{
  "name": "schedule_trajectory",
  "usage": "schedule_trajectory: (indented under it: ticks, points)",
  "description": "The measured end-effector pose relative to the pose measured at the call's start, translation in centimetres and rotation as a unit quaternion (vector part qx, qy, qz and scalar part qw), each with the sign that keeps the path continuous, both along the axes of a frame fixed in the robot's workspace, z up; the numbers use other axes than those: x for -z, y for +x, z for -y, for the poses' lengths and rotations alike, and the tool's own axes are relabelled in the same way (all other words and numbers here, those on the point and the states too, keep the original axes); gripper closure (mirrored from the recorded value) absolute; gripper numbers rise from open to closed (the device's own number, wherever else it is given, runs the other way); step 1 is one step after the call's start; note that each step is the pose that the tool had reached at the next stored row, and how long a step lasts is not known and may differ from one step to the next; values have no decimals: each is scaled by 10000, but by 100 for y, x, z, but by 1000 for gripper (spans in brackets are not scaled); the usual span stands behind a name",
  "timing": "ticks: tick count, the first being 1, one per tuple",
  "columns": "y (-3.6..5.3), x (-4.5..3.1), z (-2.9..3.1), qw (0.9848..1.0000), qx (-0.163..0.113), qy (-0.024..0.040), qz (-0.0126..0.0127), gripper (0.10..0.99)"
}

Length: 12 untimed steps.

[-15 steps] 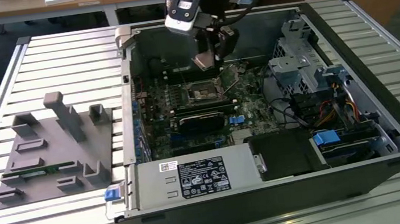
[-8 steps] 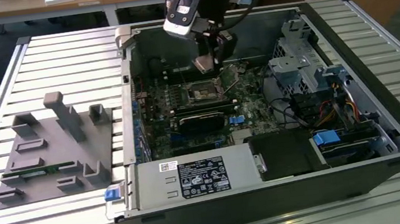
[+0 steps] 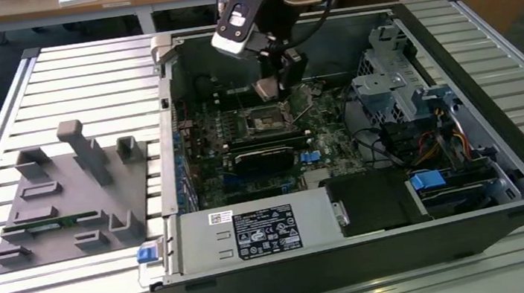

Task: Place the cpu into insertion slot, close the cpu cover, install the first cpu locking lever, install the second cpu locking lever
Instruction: 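Place the cpu into insertion slot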

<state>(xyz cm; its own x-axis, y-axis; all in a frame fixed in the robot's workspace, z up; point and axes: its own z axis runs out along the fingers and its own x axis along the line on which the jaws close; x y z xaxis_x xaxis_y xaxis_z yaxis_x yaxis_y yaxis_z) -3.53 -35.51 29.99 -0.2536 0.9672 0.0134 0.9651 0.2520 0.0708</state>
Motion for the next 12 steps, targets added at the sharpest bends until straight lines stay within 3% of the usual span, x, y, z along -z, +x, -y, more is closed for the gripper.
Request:
schedule_trajectory:
  ticks: [5, 12]
  points:
    - [0, 76, -13, 9996, 288, -1, -2, 549]
    - [0, 177, -42, 9995, 321, -1, -3, 549]
